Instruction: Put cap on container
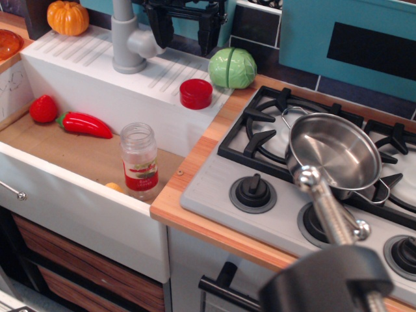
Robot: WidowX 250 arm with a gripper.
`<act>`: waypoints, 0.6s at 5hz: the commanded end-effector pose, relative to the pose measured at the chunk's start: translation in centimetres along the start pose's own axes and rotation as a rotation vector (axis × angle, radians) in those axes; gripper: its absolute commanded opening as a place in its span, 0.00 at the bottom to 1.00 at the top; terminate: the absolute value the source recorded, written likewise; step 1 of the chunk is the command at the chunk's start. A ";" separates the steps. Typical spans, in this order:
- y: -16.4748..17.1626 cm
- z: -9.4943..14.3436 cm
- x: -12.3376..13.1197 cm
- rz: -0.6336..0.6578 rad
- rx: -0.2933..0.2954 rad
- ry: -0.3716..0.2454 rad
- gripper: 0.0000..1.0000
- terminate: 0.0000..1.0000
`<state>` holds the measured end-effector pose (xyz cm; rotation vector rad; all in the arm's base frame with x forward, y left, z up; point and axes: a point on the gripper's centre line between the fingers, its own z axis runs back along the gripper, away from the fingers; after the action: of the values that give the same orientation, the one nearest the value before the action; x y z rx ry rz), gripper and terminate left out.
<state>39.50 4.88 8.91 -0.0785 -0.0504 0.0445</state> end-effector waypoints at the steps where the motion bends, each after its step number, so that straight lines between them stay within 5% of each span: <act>1: 0.0 0.0 0.0 0.000 0.000 0.000 1.00 0.00; 3: -0.1 -1.5 1.5 0.011 0.023 -0.029 1.00 0.00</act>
<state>40.28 4.68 4.95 -0.0639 -0.0170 0.0676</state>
